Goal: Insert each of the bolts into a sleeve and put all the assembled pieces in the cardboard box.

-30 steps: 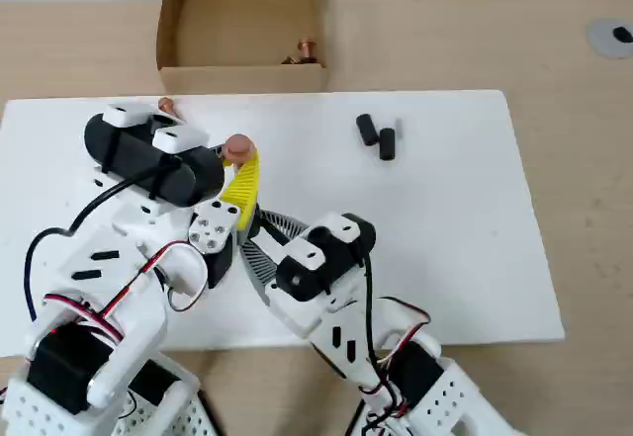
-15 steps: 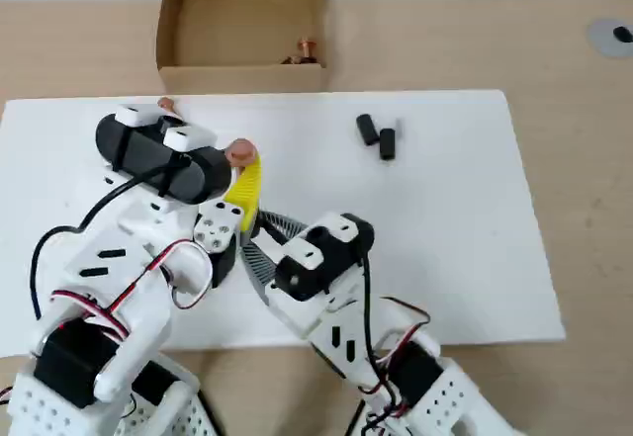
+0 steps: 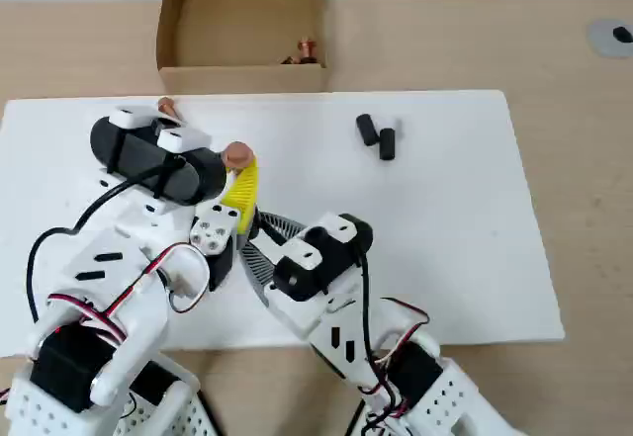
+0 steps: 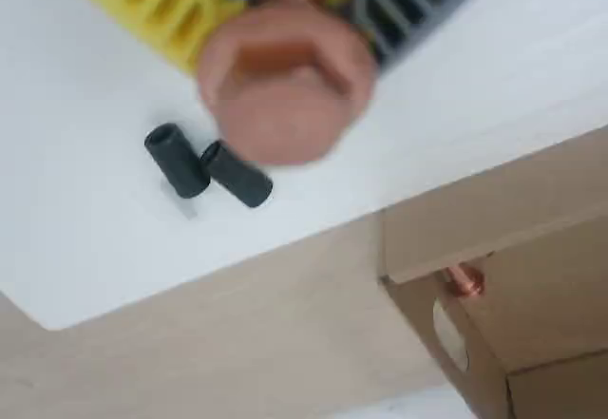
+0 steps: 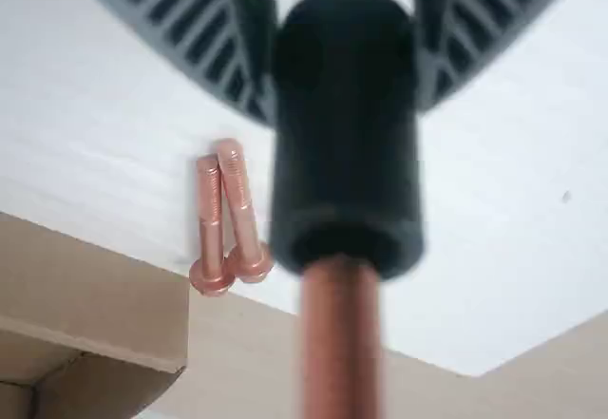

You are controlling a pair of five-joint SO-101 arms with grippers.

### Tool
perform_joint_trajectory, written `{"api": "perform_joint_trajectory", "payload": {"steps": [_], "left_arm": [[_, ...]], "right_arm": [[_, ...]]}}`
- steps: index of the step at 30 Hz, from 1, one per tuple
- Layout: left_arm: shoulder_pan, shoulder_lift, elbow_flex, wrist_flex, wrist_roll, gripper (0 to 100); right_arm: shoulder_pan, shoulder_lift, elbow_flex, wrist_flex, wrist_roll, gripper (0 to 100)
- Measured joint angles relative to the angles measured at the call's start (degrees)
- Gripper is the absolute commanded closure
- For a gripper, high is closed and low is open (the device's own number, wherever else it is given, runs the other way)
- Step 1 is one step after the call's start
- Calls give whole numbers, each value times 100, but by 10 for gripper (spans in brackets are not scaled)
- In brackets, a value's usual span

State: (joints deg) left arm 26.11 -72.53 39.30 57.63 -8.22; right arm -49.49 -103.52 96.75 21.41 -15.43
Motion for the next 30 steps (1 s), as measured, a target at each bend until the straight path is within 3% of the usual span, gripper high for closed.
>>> {"api": "perform_joint_trajectory", "payload": {"steps": [30], "left_arm": [[-9, 53, -281, 281, 185, 994]], "right_arm": [[0, 0, 0, 0, 0, 989]]}}
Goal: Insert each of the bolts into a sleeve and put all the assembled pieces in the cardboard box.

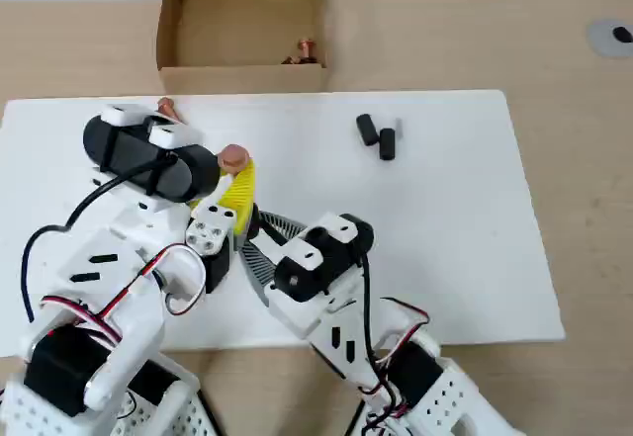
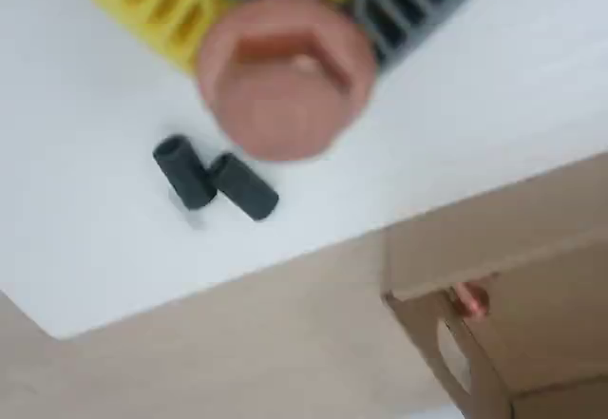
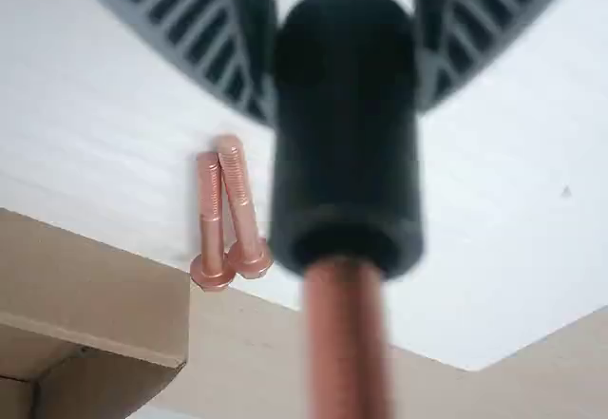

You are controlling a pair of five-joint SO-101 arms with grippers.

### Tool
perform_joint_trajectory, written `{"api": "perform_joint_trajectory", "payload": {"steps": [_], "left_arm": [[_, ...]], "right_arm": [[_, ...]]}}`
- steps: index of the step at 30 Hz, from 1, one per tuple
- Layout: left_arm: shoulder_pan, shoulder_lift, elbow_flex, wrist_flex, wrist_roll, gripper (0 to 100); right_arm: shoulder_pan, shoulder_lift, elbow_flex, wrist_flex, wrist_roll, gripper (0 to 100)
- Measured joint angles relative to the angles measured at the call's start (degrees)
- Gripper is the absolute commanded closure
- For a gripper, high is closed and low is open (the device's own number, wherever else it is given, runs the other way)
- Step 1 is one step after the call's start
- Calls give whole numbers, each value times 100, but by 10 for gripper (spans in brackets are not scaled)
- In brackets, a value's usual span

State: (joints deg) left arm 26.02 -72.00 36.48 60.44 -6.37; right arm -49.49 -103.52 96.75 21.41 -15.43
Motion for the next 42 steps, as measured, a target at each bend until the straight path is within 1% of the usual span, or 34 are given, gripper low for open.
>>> {"api": "perform_joint_trajectory", "payload": {"steps": [7, 42], "left_arm": [[9, 0, -132, 229, 9, 994], [9, 0, -132, 246, 114, 994]], "right_arm": [[-9, 0, 0, 0, 0, 989], [-9, 0, 0, 0, 0, 989]]}}
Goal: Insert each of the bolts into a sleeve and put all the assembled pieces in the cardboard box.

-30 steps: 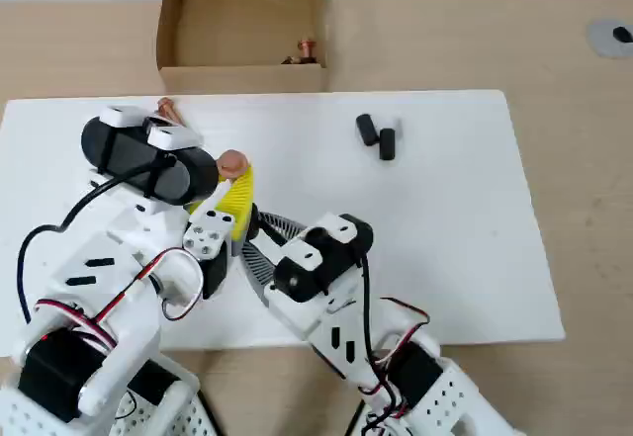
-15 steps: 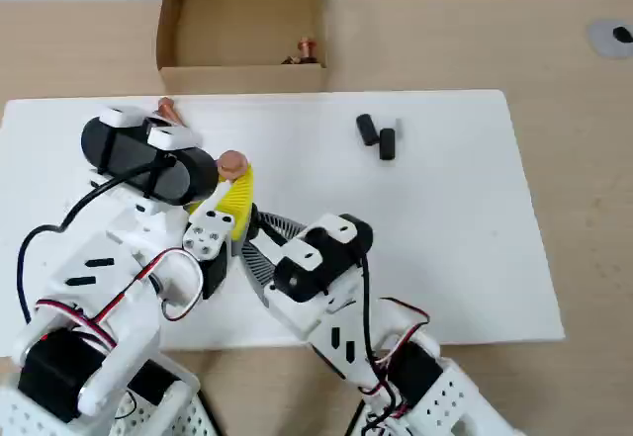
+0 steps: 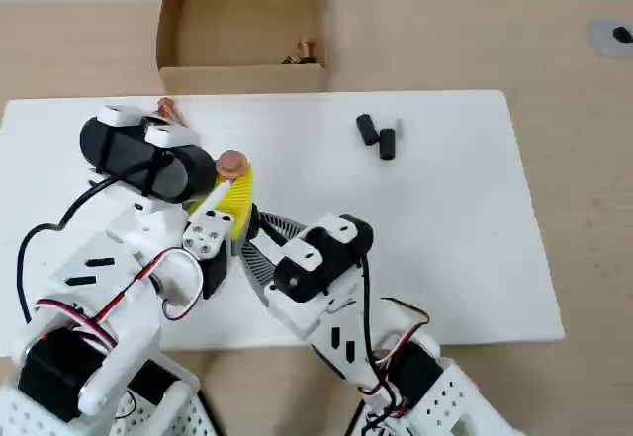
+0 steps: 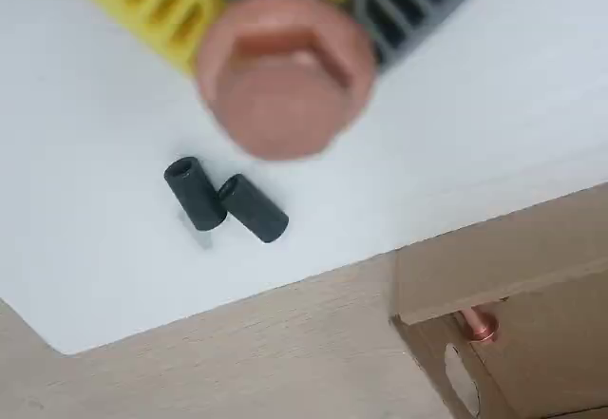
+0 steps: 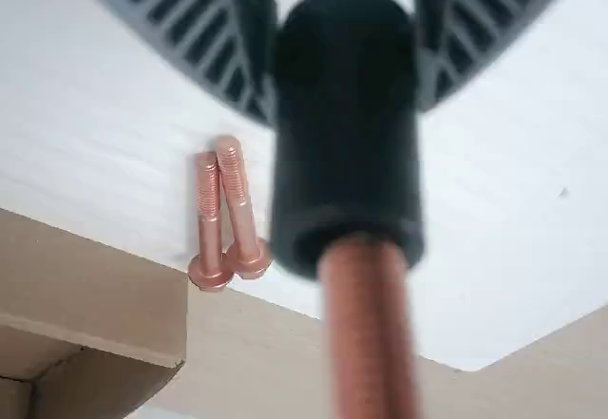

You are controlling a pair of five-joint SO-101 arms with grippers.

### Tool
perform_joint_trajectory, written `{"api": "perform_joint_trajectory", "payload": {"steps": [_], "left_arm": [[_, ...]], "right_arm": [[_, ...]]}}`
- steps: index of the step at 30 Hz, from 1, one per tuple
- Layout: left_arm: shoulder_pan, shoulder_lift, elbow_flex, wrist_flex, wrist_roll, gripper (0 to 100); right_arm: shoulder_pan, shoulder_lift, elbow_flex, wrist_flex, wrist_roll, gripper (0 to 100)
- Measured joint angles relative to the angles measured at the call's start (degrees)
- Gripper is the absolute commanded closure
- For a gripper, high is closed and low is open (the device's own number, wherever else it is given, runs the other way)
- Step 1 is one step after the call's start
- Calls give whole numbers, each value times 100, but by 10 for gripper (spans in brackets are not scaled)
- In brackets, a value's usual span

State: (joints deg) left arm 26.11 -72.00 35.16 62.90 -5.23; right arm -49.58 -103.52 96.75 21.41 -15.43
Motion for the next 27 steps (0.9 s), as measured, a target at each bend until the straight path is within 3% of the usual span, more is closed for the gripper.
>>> {"api": "perform_joint_trajectory", "payload": {"steps": [20, 27], "left_arm": [[9, 0, 202, -167, 0, 992], [9, 0, 202, -167, 229, 883]], "right_arm": [[18, 0, 0, 0, 0, 989], [18, 0, 0, 0, 0, 989]]}}
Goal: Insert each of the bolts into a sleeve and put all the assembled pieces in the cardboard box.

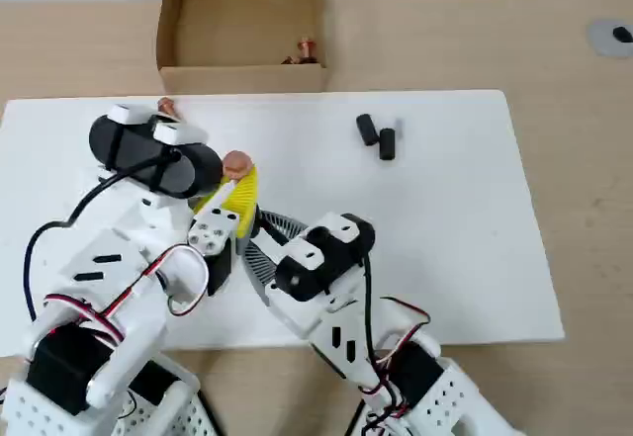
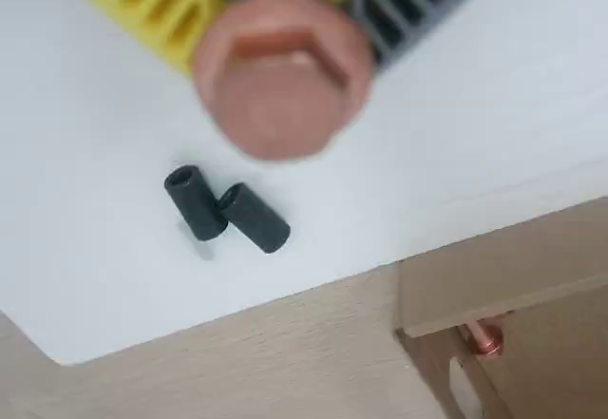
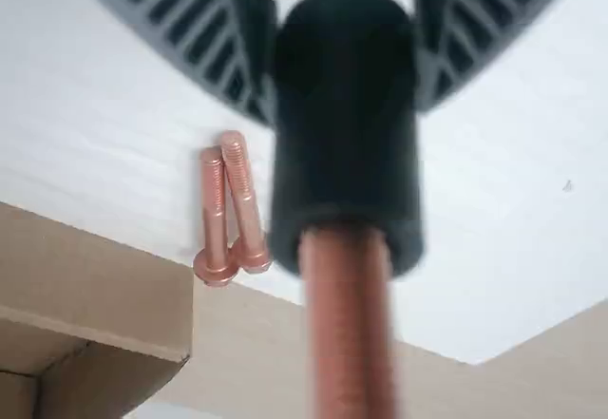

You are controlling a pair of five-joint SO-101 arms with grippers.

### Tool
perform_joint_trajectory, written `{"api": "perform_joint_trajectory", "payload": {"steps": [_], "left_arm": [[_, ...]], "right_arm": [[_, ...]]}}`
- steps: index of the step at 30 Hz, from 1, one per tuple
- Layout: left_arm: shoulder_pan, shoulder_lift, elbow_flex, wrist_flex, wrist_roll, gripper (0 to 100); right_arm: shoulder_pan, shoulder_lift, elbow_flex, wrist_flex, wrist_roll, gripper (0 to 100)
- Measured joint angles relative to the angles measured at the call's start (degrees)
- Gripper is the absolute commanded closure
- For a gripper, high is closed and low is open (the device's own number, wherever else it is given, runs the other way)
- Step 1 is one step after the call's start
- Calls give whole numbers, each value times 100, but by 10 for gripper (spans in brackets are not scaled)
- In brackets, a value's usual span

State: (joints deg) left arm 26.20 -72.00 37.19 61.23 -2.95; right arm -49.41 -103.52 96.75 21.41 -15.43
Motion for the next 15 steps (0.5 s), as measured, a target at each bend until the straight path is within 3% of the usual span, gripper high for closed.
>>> {"api": "perform_joint_trajectory", "payload": {"steps": [6, 15], "left_arm": [[0, 0, 0, 0, 668, 874], [-369, -9, 0, -44, 730, 832]], "right_arm": [[-9, 0, 0, 0, -18, 989], [9, 0, -9, 0, -9, 989]]}}
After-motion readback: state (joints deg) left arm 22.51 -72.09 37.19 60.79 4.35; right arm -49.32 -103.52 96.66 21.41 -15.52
